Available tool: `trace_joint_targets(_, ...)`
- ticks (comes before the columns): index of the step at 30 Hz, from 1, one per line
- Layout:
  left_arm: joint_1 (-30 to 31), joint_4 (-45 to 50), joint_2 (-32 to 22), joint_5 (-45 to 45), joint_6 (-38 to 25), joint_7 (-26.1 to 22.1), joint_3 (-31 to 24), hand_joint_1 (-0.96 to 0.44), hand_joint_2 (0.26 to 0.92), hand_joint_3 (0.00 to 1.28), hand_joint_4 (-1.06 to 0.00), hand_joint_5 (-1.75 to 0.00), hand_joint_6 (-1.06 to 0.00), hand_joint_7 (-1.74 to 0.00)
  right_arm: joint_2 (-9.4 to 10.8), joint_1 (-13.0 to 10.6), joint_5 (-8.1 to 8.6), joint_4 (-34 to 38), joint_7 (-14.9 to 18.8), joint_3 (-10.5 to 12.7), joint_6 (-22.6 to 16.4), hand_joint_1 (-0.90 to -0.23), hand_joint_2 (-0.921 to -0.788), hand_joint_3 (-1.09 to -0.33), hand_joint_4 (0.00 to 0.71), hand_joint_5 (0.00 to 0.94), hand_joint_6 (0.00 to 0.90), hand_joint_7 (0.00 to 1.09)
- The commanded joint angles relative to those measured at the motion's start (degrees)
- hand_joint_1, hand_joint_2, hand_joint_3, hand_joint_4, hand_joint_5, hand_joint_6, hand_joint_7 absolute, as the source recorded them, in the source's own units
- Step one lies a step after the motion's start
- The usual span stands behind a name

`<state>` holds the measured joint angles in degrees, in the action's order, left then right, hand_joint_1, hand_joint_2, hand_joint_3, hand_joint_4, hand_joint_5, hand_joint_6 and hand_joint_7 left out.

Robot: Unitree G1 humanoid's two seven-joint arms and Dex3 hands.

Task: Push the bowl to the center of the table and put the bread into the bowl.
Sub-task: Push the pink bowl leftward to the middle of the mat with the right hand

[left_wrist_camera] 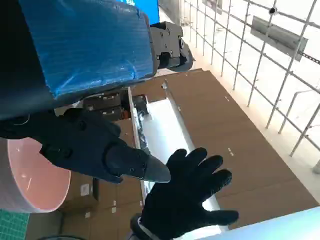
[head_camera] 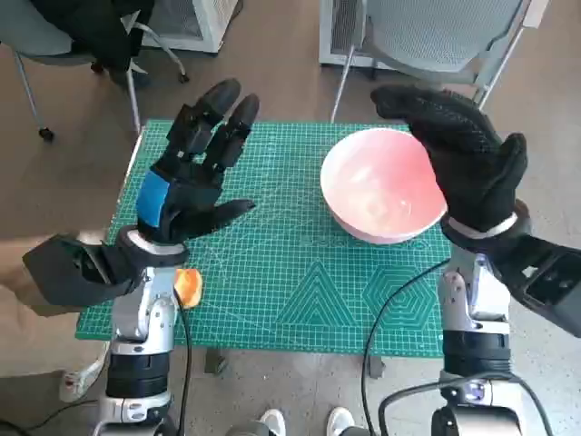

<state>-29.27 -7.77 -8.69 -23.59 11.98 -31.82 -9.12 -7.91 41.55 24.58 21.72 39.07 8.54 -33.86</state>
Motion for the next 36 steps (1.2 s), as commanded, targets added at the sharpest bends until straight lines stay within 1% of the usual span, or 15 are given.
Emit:
trace_joint_targets(1,-1.33,-0.34,-0.19,-0.83,0.71,-0.43,-0.33,-0.47,0.921,0.02,-0.11,0.00,-0.06,-0.44,-0.09,-1.23,0.20,0.59,0.82,-0.10,0.10,-0.708,-0.921,-0.777,0.070,0.000,0.043,0.28)
trace_joint_targets(5,-1.78,-0.63,-0.30,-0.78,0.77,-0.52,-0.52,-0.48,0.921,0.02,-0.11,0.00,-0.07,-0.44,0.00,-0.99,0.27,0.97,0.98,-0.05,0.09,-0.709,-0.921,-0.776,0.070,0.000,0.042,0.28)
trace_joint_targets(12,-2.44,-1.31,-0.54,-0.86,0.94,-0.95,-0.89,-0.48,0.921,0.02,-0.12,0.00,-0.08,-0.43,0.13,-0.75,-0.09,1.78,0.93,-0.08,-0.51,-0.711,-0.921,-0.778,0.067,0.000,0.038,0.27)
trace_joint_targets(22,-2.83,-1.80,-0.53,-0.77,1.33,-1.40,-0.93,-0.48,0.921,0.03,-0.12,0.00,-0.09,-0.42,0.25,-0.65,-0.01,2.09,0.97,-0.20,-0.80,-0.708,-0.921,-0.780,0.064,0.000,0.036,0.27)
trace_joint_targets(27,-2.86,-1.97,-0.53,-0.63,1.49,-1.48,-0.89,-0.48,0.921,0.04,-0.12,0.00,-0.10,-0.41,0.40,-0.58,0.08,2.10,0.92,-0.21,-0.88,-0.693,-0.921,-0.783,0.063,0.000,0.035,0.27)
trace_joint_targets(31,-2.76,-2.07,-0.59,-0.44,1.73,-1.51,-0.88,-0.48,0.921,0.06,-0.12,0.00,-0.10,-0.40,0.44,-0.61,-0.24,2.18,0.58,-0.13,-1.29,-0.682,-0.921,-0.789,0.063,0.000,0.035,0.27)
trace_joint_targets(36,-2.55,-1.94,-0.72,-0.42,1.77,-1.60,-0.88,-0.48,0.921,0.07,-0.12,0.00,-0.10,-0.39,-0.03,-0.42,0.21,3.37,0.94,0.59,-2.04,-0.677,-0.921,-0.790,0.061,0.000,0.036,0.27)
